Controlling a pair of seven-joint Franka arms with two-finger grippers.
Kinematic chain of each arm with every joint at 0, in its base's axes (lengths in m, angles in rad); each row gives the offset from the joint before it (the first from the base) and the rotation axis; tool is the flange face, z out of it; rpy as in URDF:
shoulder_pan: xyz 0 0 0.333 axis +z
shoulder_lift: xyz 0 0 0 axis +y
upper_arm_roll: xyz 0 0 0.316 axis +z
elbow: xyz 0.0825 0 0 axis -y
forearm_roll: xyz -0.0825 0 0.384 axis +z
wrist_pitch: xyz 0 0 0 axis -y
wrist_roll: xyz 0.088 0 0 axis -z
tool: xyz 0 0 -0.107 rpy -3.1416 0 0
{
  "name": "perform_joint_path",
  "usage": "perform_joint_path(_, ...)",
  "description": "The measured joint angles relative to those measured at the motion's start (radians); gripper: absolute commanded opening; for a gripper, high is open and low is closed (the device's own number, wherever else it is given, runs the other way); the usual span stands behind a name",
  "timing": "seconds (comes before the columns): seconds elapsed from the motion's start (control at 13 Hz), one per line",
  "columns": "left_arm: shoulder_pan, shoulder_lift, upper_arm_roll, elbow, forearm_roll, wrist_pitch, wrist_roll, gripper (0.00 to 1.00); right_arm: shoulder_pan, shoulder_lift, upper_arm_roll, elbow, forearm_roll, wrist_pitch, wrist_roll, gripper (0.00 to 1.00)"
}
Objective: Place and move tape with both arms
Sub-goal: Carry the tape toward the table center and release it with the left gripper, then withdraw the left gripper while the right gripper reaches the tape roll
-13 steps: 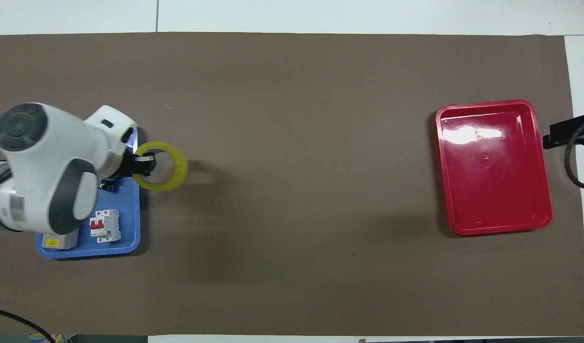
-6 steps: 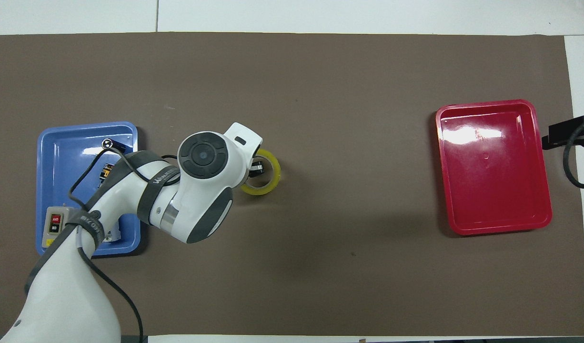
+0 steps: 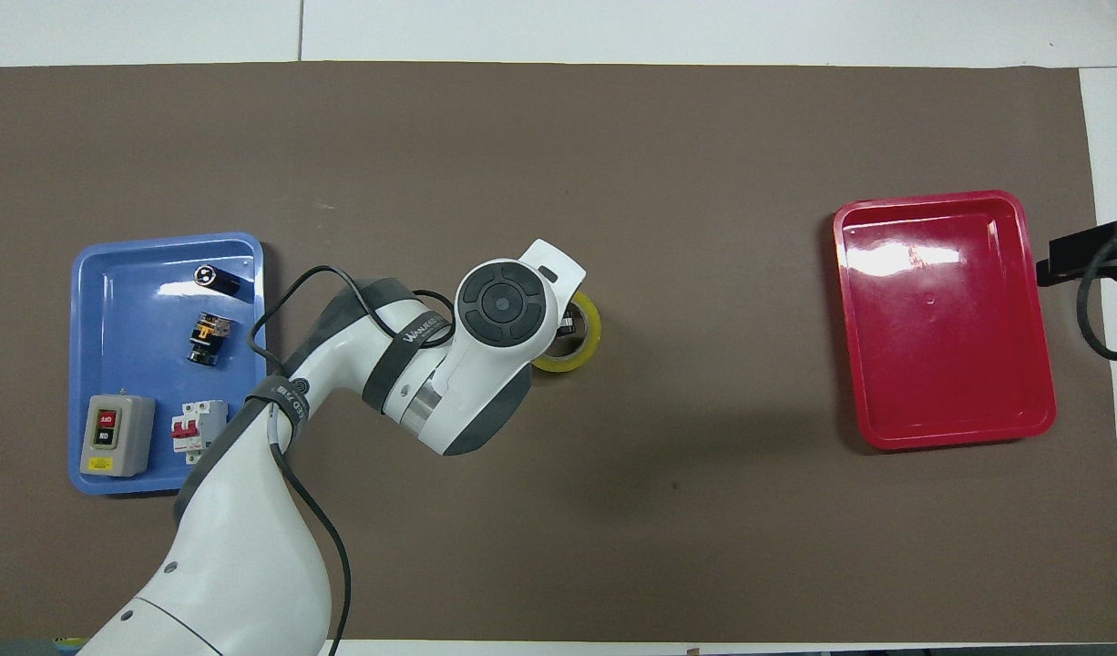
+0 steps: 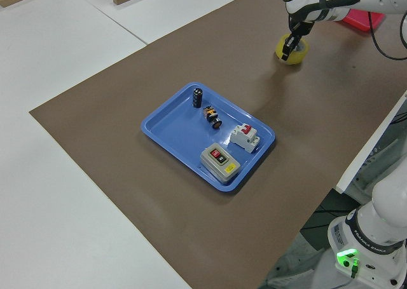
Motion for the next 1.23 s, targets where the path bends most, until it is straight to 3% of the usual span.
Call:
perform_joint_path(0.08, -0.006, 0.003, 0.000, 0.000, 0.000, 0.000, -0.002, 0.66, 0.000, 0.000, 0.000, 0.000, 0.000, 0.000, 0.000, 1.00)
perform_joint_path(0.15, -0.008, 0.004, 0.000, 0.001, 0.000, 0.001, -0.005, 0.92, 0.000, 0.000, 0.000, 0.000, 0.000, 0.000, 0.000, 1.00)
perform_joint_path(0.23, -0.008, 0.003, 0.003, 0.004, 0.000, 0.001, -0.007, 1.00, 0.000, 0.000, 0.000, 0.000, 0.000, 0.000, 0.000, 1.00)
perform_joint_path(0.46, 0.014, -0.029, 0.015, 0.016, 0.000, -0.003, -0.007, 1.00, 0.000, 0.000, 0.000, 0.000, 0.000, 0.000, 0.000, 1.00)
perform_joint_path(0.69, 0.113, -0.139, 0.022, -0.002, 0.001, -0.099, 0.102, 1.00, 0.033, -0.001, 0.003, -0.011, 0.005, 0.038, -0.003, 1.00)
perform_joint_path(0.92, 0.248, -0.264, 0.026, -0.047, 0.001, -0.185, 0.296, 1.00, 0.160, 0.000, 0.010, -0.060, 0.007, 0.129, 0.070, 1.00)
perform_joint_path(1.23, 0.420, -0.387, 0.030, -0.077, 0.001, -0.276, 0.481, 1.00, 0.430, 0.060, 0.021, -0.101, 0.007, 0.282, 0.367, 1.00)
